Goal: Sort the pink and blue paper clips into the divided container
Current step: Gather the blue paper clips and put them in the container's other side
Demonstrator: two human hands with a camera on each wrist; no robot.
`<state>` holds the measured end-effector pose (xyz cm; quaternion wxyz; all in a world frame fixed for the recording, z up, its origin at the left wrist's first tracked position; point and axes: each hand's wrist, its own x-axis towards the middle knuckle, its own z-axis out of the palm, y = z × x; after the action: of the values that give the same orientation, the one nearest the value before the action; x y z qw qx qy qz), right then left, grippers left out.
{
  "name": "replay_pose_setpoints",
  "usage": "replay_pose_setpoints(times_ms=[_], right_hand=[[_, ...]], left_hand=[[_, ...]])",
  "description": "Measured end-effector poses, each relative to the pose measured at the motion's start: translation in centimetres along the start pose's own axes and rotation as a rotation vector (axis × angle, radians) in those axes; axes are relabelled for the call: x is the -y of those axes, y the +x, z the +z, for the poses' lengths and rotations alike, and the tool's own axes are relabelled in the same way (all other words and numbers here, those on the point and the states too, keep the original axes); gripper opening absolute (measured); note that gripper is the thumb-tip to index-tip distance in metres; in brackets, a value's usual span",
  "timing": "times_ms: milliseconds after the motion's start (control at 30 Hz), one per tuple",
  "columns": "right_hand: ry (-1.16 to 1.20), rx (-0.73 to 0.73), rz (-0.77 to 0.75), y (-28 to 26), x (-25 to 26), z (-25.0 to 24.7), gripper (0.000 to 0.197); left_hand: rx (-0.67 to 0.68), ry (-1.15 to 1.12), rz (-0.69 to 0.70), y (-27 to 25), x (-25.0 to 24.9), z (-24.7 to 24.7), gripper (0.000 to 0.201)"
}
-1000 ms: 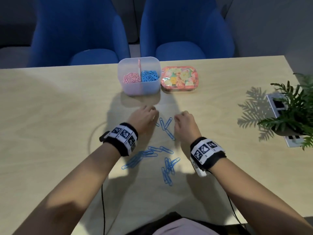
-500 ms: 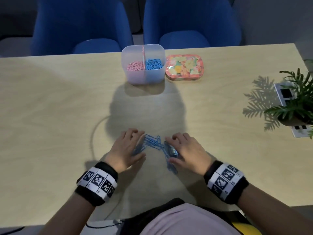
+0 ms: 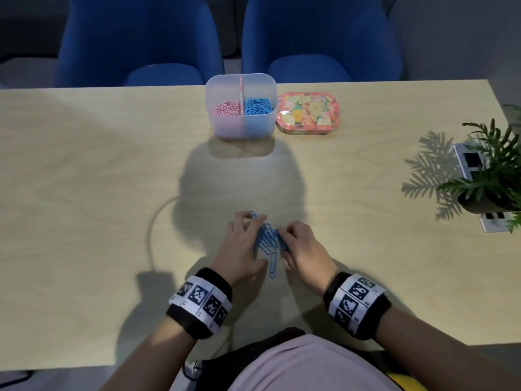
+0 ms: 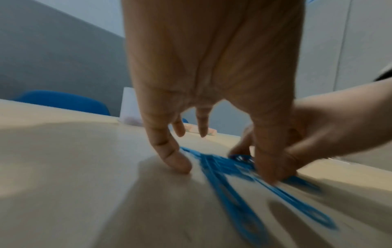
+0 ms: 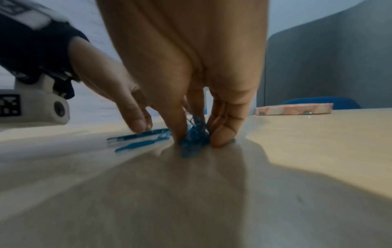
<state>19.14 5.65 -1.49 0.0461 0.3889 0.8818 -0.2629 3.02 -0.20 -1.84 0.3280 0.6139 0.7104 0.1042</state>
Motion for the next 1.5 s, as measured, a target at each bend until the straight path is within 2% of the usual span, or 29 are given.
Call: replay_pose_setpoints(times_ms=[100,167,233,300,400,533,667,800,867,900,933,1000,1100,1167,1200,1267,1400,1500], right_hand=[[0.030,-0.034,-0.006,0.1,0.0,-0.2,0.037],[0.012,-0.021,0.035,0.1,0.0,-0.2,0.047],[-0.043,0.023,0.066,0.2,0.1,0.0,0.065],[-0.067,0.052,0.086,0.3,0.4,0.4,0.069],[0.060,0.011,0.077,0.1,0.8,0.6,0.047],[0.179,-0.028,0.054,0.2,1.0,1.0,0.033],[0.120,-0.021,0.075,0.9,1.2,1.2,0.026],[-0.095,0.066,0.035,1.2,1.9,0.7,0.013],[-0.190,0.076,0.013,1.8,1.4,0.7,0.020],[-0.233,0.036,-0.026,2.0,1.2,0.7,0.027],[-0.223,0.037,-0.063,2.2,1.2,0.5,0.028],[-0.136,0.102,-0.055,3.0,0.8,-0.7,0.015],[0.054,0.119,0.005,4.0,-0.3,-2.2,0.024],[0.188,0.024,0.016,4.8,-0.9,-3.8,0.018],[0.255,-0.026,0.015,5.5,-1.4,-4.8,0.015],[0.382,-0.075,0.055,7.8,-1.8,-7.4,0.013],[0.491,-0.164,0.162,13.6,-1.3,-13.2,0.008],[0.396,-0.265,0.218,18.4,0.1,-16.0,0.024]], left_hand=[[0.155,0.239,0.101,1.3,0.8,-2.2,0.109],[0.227,0.424,0.189,2.0,1.1,-3.3,0.113],[0.258,0.490,0.243,2.4,1.3,-3.5,0.104],[0.215,0.466,0.321,2.5,1.4,-3.4,0.087],[0.110,0.450,0.420,2.4,2.0,-2.6,0.060],[0.030,0.410,0.461,2.2,1.7,-1.5,0.035],[-0.002,0.461,0.419,2.2,1.5,-0.9,0.025],[0.038,0.596,0.438,2.4,1.7,-1.5,0.010],[0.029,0.601,0.436,2.3,1.6,-1.7,0.014],[0.021,0.603,0.429,2.3,1.6,-1.8,0.015],[0.006,0.613,0.424,2.3,1.4,-2.0,0.015],[-0.009,0.608,0.390,2.5,1.3,-2.1,0.008],[-0.101,0.462,0.254,2.4,1.8,-2.1,0.017],[-0.165,0.239,0.144,2.2,2.2,-2.3,0.016],[-0.146,0.126,0.064,2.1,2.2,-2.6,0.022],[-0.148,-0.022,-0.008,1.8,2.4,-2.8,0.030],[-0.120,-0.087,-0.026,1.6,2.5,-2.6,0.032],[-0.100,-0.136,-0.039,1.8,2.5,-2.6,0.031]])
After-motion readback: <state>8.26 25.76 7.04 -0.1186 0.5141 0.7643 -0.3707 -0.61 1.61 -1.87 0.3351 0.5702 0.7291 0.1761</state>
